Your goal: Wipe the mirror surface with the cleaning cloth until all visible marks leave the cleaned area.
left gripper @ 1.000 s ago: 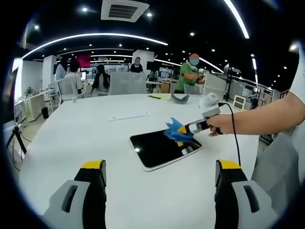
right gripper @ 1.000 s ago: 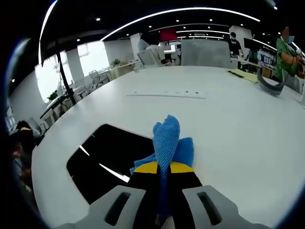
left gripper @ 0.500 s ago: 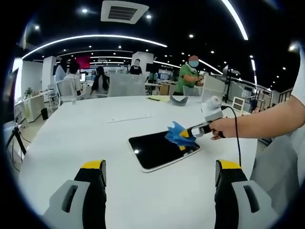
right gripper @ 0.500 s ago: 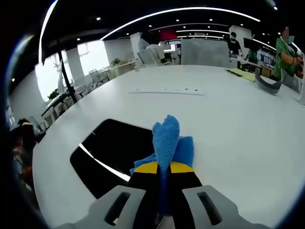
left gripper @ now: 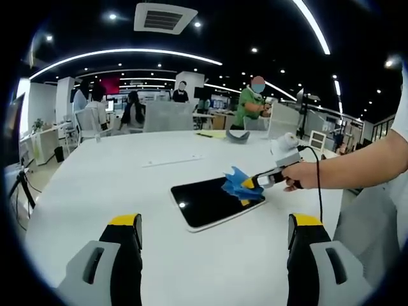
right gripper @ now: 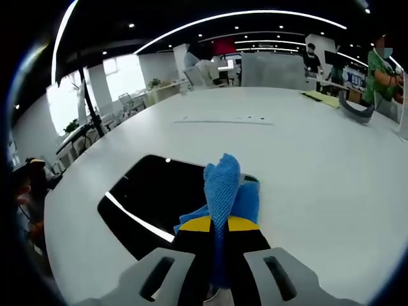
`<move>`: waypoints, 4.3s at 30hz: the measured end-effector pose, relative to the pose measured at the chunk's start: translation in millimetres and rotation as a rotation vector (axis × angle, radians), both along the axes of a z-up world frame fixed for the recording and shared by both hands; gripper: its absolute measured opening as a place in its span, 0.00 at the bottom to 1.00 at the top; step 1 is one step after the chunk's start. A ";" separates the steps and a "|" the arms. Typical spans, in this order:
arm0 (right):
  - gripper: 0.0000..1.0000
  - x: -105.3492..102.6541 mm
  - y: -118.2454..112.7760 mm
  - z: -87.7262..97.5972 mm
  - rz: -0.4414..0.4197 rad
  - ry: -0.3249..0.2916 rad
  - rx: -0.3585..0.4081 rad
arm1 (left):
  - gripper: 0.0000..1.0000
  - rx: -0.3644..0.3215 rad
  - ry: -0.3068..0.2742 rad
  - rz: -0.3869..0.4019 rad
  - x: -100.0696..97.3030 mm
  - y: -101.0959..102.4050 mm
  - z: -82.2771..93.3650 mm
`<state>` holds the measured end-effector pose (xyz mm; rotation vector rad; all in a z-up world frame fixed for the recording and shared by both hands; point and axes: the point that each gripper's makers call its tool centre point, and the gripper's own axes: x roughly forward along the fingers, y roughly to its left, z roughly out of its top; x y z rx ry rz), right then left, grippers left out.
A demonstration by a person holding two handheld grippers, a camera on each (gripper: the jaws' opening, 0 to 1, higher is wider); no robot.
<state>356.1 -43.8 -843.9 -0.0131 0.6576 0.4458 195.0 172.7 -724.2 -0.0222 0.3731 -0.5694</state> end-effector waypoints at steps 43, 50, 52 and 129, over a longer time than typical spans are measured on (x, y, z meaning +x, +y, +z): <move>0.02 -2.2 9.5 0.1 -0.023 0.023 0.015 | 0.96 -0.009 0.008 0.020 -1.1 6.8 -4.7; 0.02 -2.1 14.6 -0.1 -0.019 0.028 0.018 | 0.96 -0.007 0.010 0.026 -2.0 10.5 -6.1; 0.02 -2.2 16.5 -0.1 -0.018 0.030 0.019 | 0.96 -0.007 0.009 0.028 -2.0 11.7 -6.0; 0.02 2.3 104.2 1.2 0.104 0.059 0.052 | 0.95 -0.023 0.028 0.075 -4.3 29.4 -13.4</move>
